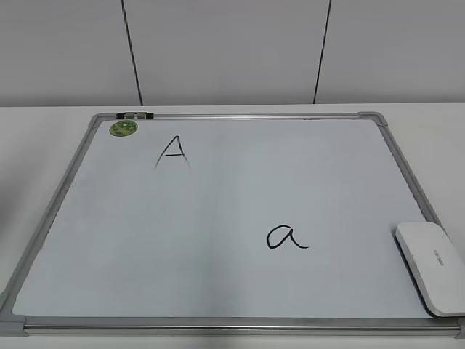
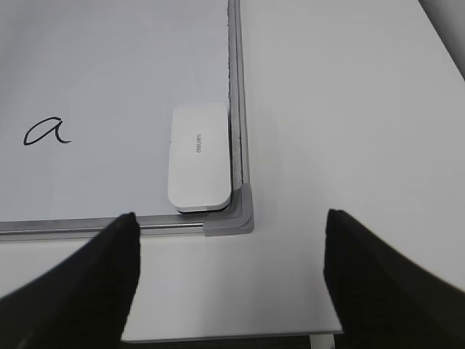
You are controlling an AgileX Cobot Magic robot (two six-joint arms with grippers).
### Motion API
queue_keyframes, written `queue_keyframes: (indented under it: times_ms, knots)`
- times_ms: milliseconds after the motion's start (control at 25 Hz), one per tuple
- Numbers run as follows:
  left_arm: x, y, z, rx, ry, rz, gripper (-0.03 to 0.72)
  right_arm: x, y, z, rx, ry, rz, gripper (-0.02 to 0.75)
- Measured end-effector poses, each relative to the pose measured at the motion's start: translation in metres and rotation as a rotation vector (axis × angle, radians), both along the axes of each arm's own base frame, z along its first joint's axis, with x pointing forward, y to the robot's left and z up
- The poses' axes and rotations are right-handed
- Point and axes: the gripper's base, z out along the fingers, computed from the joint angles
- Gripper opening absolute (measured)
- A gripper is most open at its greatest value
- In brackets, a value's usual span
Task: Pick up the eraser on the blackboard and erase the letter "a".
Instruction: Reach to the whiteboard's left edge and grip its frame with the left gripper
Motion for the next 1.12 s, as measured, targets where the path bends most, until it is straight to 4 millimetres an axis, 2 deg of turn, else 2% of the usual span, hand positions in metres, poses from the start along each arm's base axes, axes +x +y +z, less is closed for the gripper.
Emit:
queue_keyframes:
  times_ms: [240, 480, 760, 960, 1120]
  knots:
    - [0.075, -0.001, -0.018, -0.017, 0.232, -0.008, 0.621, 0.000, 0.000, 0.000, 0.000, 0.000, 0.000, 0.587]
    - [0.131, -0.003, -0.057, -0.037, 0.474, -0.034, 0.613, 0.000, 0.000, 0.000, 0.000, 0.000, 0.000, 0.587]
    - [0.175, -0.010, -0.105, -0.131, 0.657, -0.129, 0.561, 0.000, 0.000, 0.000, 0.000, 0.000, 0.000, 0.587]
    - [0.195, 0.007, -0.128, -0.208, 0.685, -0.134, 0.541, 0.000, 0.000, 0.000, 0.000, 0.000, 0.000, 0.587]
    - [0.204, 0.019, -0.137, -0.269, 0.692, -0.135, 0.465, 0.000, 0.000, 0.000, 0.000, 0.000, 0.000, 0.587]
